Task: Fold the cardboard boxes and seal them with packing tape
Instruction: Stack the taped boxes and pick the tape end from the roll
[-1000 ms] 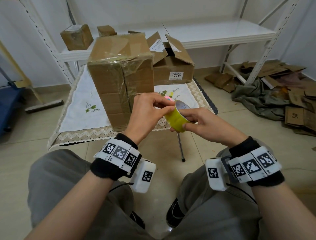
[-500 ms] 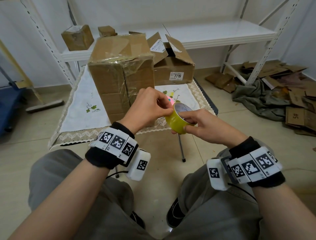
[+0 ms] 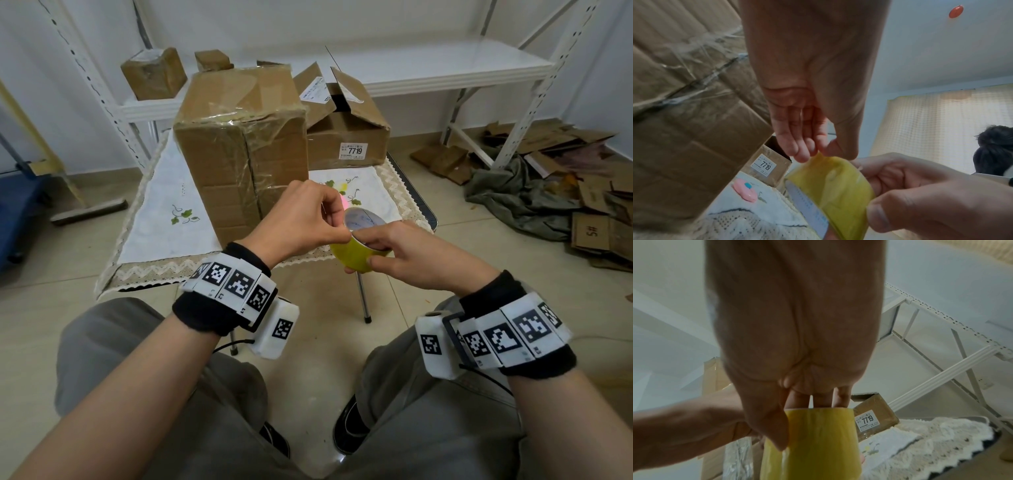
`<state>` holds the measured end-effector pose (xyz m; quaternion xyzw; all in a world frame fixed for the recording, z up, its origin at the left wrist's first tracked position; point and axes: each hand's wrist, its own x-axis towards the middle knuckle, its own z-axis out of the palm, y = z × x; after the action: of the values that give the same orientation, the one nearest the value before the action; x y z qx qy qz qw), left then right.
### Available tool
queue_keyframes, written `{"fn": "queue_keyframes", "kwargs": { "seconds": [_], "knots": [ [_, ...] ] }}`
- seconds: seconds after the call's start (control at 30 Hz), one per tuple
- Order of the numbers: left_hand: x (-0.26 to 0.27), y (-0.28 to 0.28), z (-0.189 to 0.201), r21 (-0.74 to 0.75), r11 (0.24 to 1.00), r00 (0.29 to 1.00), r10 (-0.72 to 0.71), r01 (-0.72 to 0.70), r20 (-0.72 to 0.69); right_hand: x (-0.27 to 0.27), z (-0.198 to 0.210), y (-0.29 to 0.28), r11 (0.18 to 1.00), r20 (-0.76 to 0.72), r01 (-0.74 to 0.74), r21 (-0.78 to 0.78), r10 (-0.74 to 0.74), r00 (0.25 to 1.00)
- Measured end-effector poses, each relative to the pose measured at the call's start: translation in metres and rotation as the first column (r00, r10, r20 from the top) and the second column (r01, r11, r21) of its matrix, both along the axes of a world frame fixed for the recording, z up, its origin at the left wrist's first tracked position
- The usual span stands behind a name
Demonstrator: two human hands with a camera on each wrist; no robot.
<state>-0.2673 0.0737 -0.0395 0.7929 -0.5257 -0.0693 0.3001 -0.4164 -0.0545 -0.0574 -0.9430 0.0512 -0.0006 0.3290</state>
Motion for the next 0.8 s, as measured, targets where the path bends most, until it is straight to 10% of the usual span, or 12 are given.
{"fn": "queue_keyframes", "kwargs": {
  "seconds": [0.8],
  "knots": [
    [-0.003,0.003,-0.019,-0.286,0.948,0.986,0.108,-0.141,-0.128,0.004,-0.008,-0.010,0.997,0.031,0.053,0.063,-0.055,0.998]
  ]
}}
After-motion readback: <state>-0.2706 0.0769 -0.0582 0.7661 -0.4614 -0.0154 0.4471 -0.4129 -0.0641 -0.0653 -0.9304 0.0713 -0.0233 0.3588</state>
